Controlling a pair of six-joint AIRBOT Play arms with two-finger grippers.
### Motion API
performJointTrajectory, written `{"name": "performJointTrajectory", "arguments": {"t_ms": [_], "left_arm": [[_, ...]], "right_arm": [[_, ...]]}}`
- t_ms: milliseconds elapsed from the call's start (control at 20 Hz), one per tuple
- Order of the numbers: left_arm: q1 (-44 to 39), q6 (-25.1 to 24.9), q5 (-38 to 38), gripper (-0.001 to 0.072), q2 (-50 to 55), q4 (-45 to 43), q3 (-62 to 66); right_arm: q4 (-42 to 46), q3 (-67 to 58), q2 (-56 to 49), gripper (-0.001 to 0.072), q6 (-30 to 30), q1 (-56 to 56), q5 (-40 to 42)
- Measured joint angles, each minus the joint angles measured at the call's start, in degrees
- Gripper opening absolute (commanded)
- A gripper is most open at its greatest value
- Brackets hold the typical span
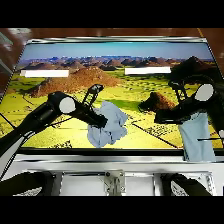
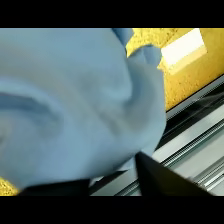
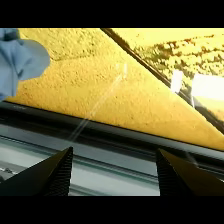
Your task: Fold the shirts.
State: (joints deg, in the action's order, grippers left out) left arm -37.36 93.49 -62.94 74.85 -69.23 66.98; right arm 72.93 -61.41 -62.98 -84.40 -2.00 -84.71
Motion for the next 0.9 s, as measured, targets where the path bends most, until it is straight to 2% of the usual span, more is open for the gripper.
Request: {"name": "performJointTrajectory", "arguments": {"t_ms": [150,350,500,600,750,900], "left_arm": [[4.61,0.87,-0.83,0.0695,-1.03,0.13,-0.55],[17.99,0.52,-6.82,0.0694,-6.08,0.13,-0.02],[28.26,-1.33,-12.63,0.0694,-11.89,0.31,-5.4],[32.5,-2.14,-13.44,0.0694,-15.76,2.8,-12.41],[33.9,-3.52,-10.58,0.0694,-19.37,10.8,-24.65],[30.6,-4.46,-3.3,0.0693,-19.98,18.03,-34.1]], "right_arm": [[-2.21,0.04,-0.04,0.0633,0.0,0.0,2.97],[-3.43,1.36,-0.5,0.0634,0.61,0.0,4.76],[-3.85,4.55,-0.68,0.0634,1.73,0.0,5.99],[-5.03,7.52,-0.74,0.0634,2.49,0.0,7.63],[-9.92,12.17,-0.76,0.0634,3.91,0.0,10.95],[-14.73,15.1,-0.74,0.0634,4.92,0.0,13.77]]}}
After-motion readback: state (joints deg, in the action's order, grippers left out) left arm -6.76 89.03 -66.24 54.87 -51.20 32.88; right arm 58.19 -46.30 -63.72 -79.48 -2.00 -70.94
